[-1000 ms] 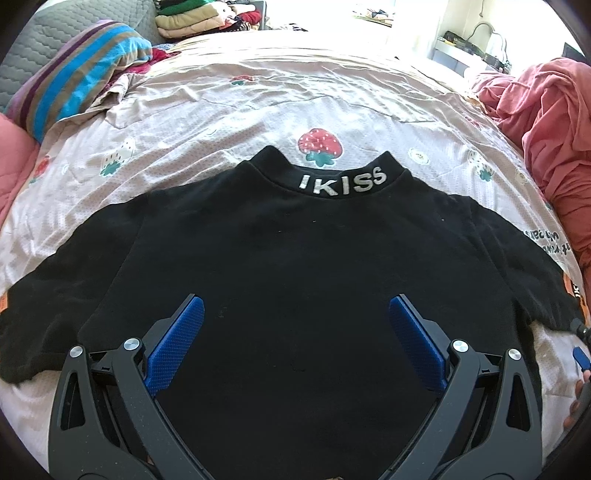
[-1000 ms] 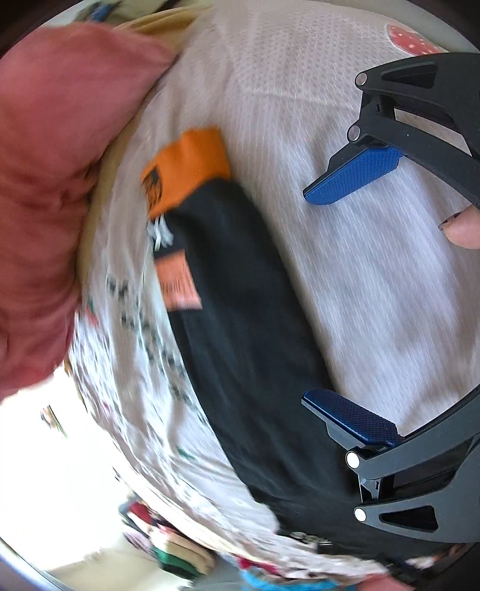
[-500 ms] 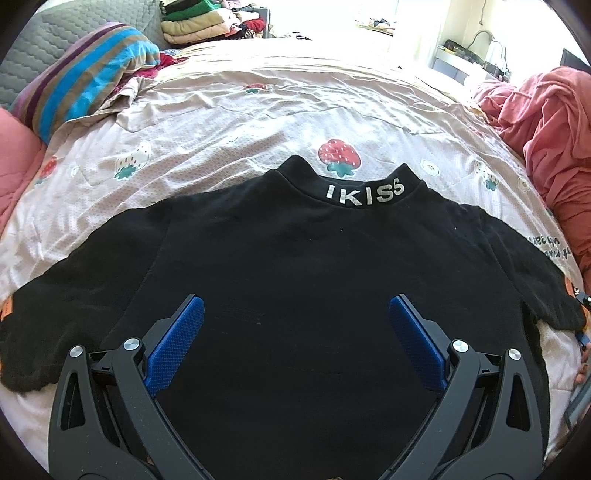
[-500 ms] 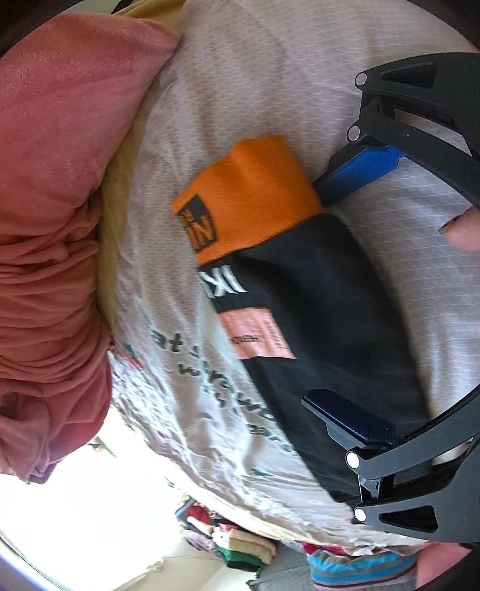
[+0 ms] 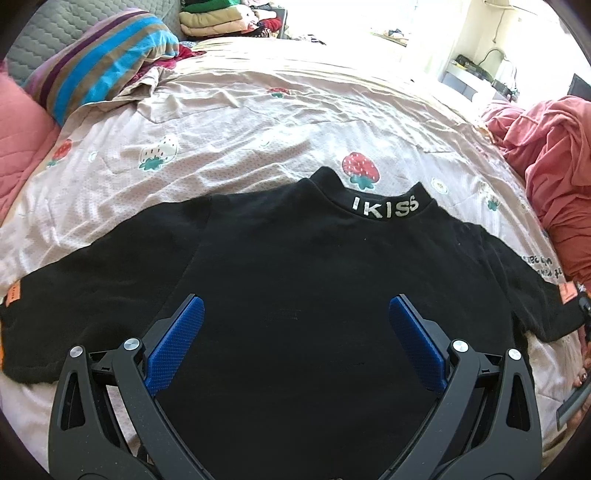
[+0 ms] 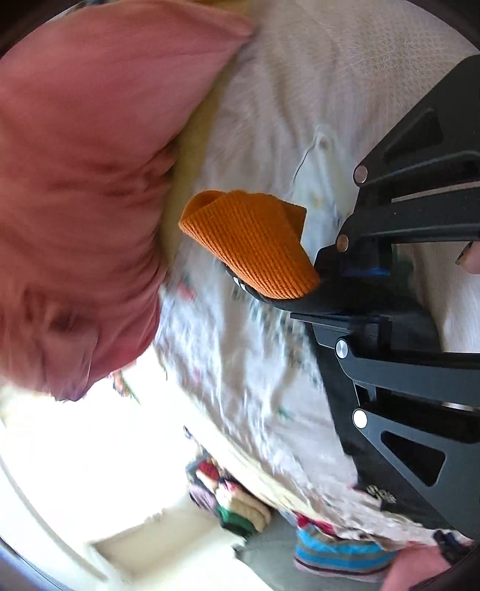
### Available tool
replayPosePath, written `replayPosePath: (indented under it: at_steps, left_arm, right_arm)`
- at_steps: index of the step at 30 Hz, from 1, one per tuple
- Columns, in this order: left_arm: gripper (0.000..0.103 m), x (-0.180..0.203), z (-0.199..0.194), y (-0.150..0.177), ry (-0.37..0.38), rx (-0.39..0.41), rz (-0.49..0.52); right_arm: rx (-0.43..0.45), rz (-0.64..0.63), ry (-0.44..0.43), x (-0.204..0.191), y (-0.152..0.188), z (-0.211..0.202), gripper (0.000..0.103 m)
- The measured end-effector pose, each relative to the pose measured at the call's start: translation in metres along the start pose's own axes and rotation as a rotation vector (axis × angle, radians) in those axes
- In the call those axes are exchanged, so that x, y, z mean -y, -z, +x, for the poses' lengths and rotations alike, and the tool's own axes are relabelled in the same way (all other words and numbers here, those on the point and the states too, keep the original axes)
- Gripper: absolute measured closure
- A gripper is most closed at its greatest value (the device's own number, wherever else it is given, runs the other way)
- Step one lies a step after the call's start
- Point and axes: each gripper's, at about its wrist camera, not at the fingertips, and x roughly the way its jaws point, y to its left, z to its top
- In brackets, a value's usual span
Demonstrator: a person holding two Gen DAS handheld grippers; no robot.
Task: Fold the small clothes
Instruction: 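Close the right tool on the orange sleeve cuff, then lift the cuff with the right tool and carry it across the sweatshirt body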
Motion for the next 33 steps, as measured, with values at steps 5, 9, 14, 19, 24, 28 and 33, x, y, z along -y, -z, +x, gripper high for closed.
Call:
replayPosePath:
  at_steps: [5, 9, 14, 19, 24, 28, 33]
  left_arm:
    - [0.009, -0.003, -0.007, -0.001, 0.025, 0.014, -0.010]
    - [0.009, -0.006, -0.013, -0.002, 0.029, 0.024, -0.015]
    - [0.009, -0.010, -0.019, -0.005, 0.045, 0.030, -0.029]
    - [0.009, -0.020, -0.023, -0.006, 0.117, 0.026, -0.084]
    - [0.009, -0.030, -0.022, -0.006, 0.191, 0.020, -0.143]
    - [0.009, -0.034, -0.021, -0.007, 0.208, 0.006, -0.166]
    - [0.009, -0.046, -0.013, -0.006, 0.245, -0.049, -0.242]
  right_arm:
    - [0.024, -0.118, -0.101, -0.056, -0.003, -0.018, 0.090]
    - [0.022, -0.168, -0.175, -0.090, 0.002, -0.028, 0.090]
    - [-0.002, -0.228, -0.258, -0.131, 0.016, -0.035, 0.091]
    - [-0.028, -0.283, -0.325, -0.168, 0.033, -0.044, 0.091]
    - [-0.079, -0.332, -0.370, -0.201, 0.052, -0.040, 0.091]
    - [-0.113, -0.376, -0.403, -0.223, 0.072, -0.036, 0.091]
    - [-0.145, -0.414, -0.423, -0.243, 0.093, -0.031, 0.091]
